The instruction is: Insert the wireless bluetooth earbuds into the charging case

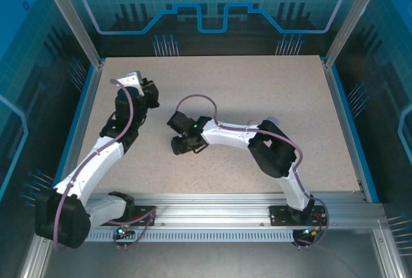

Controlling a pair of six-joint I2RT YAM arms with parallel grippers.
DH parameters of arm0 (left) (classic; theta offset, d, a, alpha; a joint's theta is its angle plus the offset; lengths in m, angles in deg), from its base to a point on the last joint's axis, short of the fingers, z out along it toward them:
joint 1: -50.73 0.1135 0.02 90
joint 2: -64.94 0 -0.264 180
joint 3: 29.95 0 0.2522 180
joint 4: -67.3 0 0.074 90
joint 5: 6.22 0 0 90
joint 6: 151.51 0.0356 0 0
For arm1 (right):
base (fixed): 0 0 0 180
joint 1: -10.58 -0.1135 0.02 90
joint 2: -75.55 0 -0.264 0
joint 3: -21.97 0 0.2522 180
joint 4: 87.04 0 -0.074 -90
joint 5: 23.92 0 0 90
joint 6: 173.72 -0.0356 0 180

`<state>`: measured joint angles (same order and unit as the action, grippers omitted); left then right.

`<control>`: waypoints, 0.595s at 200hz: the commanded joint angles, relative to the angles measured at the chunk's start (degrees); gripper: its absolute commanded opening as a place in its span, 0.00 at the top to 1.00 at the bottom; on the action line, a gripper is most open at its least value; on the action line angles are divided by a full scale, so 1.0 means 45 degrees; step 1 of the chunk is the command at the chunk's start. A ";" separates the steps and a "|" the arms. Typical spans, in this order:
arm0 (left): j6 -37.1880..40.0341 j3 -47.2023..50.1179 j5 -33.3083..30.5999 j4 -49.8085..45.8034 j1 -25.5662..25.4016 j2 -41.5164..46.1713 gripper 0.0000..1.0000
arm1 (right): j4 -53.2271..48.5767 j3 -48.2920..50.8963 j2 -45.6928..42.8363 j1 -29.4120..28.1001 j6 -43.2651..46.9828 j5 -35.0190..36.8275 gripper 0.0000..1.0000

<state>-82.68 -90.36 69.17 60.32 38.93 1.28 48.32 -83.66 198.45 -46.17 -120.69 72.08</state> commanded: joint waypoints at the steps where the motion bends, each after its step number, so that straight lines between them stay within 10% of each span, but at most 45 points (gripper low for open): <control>1: -0.0859 0.0160 0.0031 0.0435 0.0469 0.0607 1.00 | -0.1608 -0.1049 0.0828 -0.0312 0.0595 0.1074 0.54; 119: -0.0882 0.0543 0.0327 0.0678 0.0667 0.0924 1.00 | -0.3012 -0.3054 0.2683 -0.0786 0.0559 0.1802 0.61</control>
<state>-85.63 -88.68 69.70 61.52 41.27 4.05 37.88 -95.92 207.04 -48.75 -118.16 79.40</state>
